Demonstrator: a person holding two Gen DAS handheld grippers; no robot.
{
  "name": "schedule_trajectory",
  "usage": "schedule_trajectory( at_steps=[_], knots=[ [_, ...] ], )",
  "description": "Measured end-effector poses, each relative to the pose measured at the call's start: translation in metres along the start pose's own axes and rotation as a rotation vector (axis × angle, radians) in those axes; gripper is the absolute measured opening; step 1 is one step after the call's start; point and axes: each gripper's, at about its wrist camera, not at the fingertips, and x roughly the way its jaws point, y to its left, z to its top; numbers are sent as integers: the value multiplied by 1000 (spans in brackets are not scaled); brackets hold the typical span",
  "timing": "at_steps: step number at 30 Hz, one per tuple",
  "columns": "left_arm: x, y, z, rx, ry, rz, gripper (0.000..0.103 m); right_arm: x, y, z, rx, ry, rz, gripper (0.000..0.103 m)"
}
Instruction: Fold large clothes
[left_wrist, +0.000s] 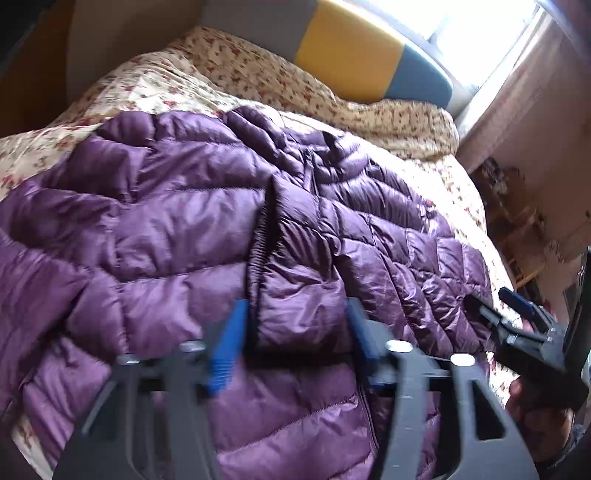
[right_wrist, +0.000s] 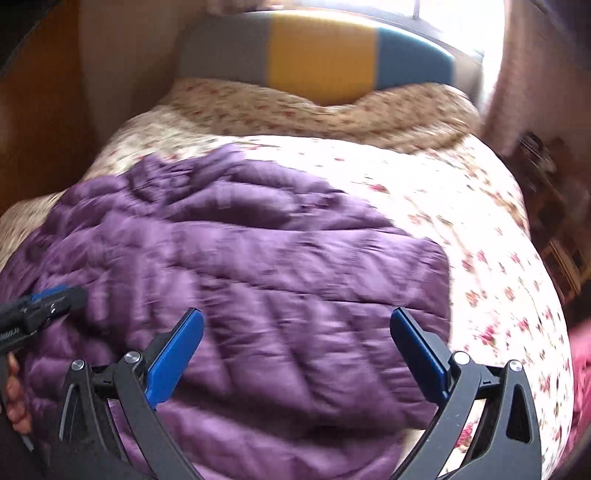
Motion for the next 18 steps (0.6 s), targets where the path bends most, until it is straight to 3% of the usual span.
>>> schedule_trajectory(
  at_steps=[3,5,12,18],
  knots=[
    [5,1,0,3,2,17,12,6,-22,0,68,6,-17,101],
    [2,8,-2,-20,-12,0,9,11,-30,-1,100,21,-7,101],
    [-23,27,-15,-57,-67,19,8,32,-6,-5,64,41,26,101],
    [-23,44,-23,-68,-57,61,9,58,24,-10,12,59,11,101]
  ],
)
